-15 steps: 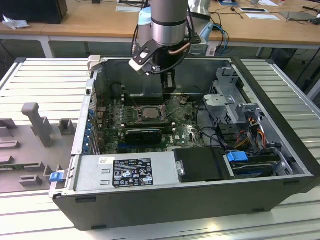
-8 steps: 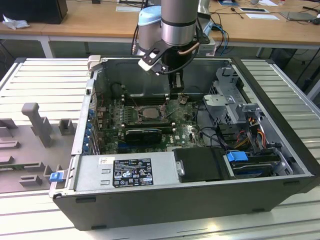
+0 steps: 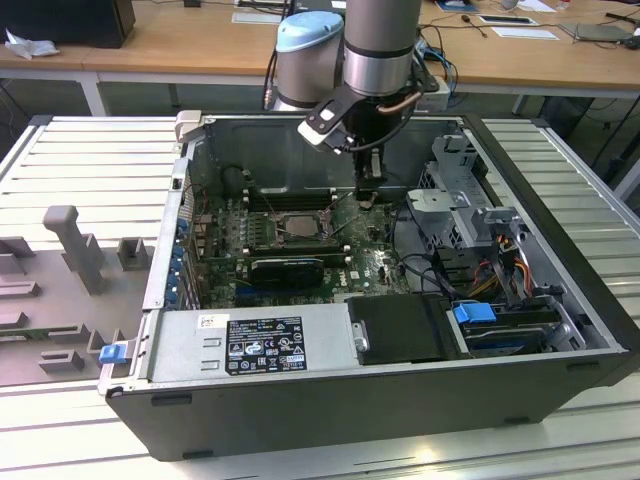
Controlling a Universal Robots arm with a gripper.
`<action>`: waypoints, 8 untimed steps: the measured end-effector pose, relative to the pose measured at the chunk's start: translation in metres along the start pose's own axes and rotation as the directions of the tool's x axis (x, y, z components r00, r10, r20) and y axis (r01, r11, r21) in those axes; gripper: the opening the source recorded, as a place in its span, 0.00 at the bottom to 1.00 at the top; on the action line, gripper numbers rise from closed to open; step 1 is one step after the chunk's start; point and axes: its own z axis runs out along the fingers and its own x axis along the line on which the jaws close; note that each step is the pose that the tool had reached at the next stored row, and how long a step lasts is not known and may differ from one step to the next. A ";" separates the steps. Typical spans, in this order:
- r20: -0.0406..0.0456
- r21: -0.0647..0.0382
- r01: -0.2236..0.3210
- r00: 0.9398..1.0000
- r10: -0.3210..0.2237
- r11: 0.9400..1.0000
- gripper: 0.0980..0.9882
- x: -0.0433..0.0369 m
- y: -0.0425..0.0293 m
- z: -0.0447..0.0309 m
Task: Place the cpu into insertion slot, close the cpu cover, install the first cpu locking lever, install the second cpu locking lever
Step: 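Close the cpu cover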
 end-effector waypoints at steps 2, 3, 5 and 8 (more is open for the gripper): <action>0.000 0.000 0.000 1.000 0.000 1.000 0.01 0.0000 0.0030 0.0012; 0.000 0.000 0.000 1.000 0.000 1.000 0.01 0.0000 0.0047 0.0019; 0.000 0.000 0.000 1.000 0.000 1.000 0.01 0.0000 0.0073 0.0045; 0.000 0.000 0.000 1.000 0.000 1.000 0.01 -0.0001 0.0085 0.0121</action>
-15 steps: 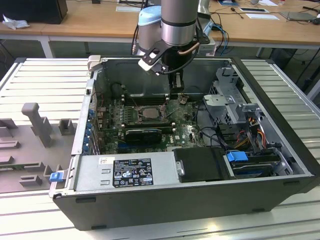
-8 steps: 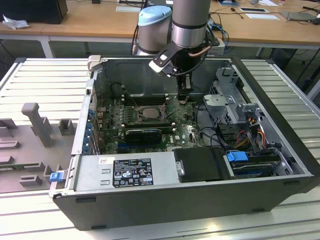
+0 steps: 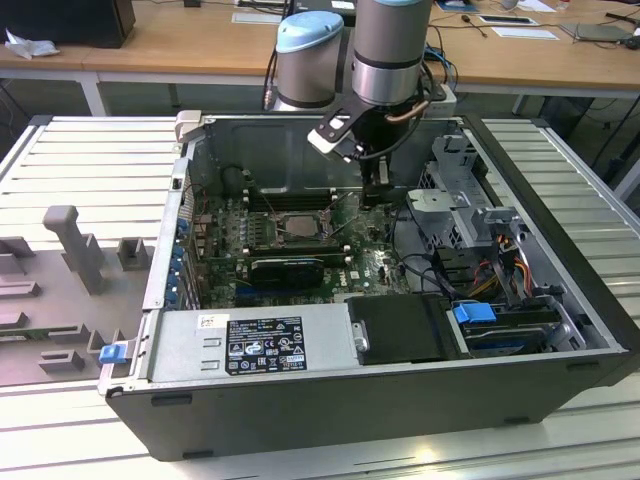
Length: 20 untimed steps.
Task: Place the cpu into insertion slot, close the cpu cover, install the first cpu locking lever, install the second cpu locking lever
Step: 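Close the cpu cover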
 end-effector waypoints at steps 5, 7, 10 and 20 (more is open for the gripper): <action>0.000 0.031 -0.001 1.000 0.001 1.000 0.01 -0.0001 -0.0040 0.0001; 0.001 0.031 -0.001 1.000 0.001 1.000 0.01 -0.0002 -0.0070 0.0000; 0.000 0.031 -0.001 1.000 0.001 1.000 0.01 -0.0002 -0.0079 -0.0001; 0.000 0.031 -0.001 1.000 0.001 1.000 0.01 -0.0003 -0.0165 -0.0007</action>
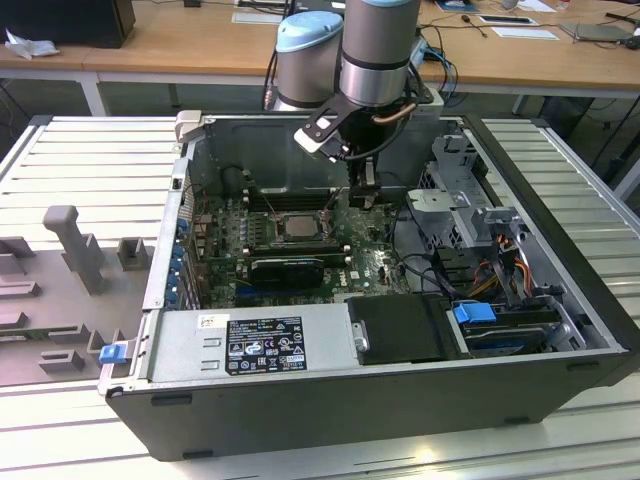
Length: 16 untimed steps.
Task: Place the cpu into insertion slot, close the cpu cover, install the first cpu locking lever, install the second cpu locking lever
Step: 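Close the cpu cover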
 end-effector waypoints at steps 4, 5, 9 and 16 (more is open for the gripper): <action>0.000 0.000 0.000 1.000 0.000 1.000 0.01 -0.0001 -0.0044 -0.0002; 0.000 0.000 0.000 1.000 0.000 1.000 0.01 -0.0001 -0.0058 -0.0003; 0.000 0.000 0.000 1.000 0.000 1.000 0.01 -0.0002 -0.0100 -0.0005; 0.000 0.000 0.000 1.000 0.000 1.000 0.01 -0.0003 -0.0197 -0.0009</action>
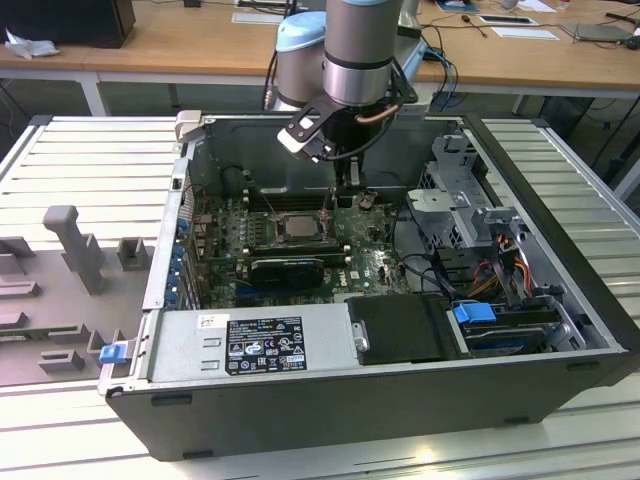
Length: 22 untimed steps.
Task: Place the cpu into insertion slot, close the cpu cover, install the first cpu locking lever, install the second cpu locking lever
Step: 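Close the cpu cover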
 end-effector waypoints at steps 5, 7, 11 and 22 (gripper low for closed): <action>0.000 0.000 0.000 1.000 0.000 1.000 0.01 -0.0002 -0.0092 -0.0004; 0.000 0.000 0.000 1.000 0.000 1.000 0.01 -0.0002 -0.0132 -0.0006; 0.000 0.000 0.000 1.000 0.000 1.000 0.01 -0.0003 -0.0180 -0.0008; -0.002 0.002 0.016 1.000 -0.016 1.000 0.01 -0.0011 -0.0338 0.0168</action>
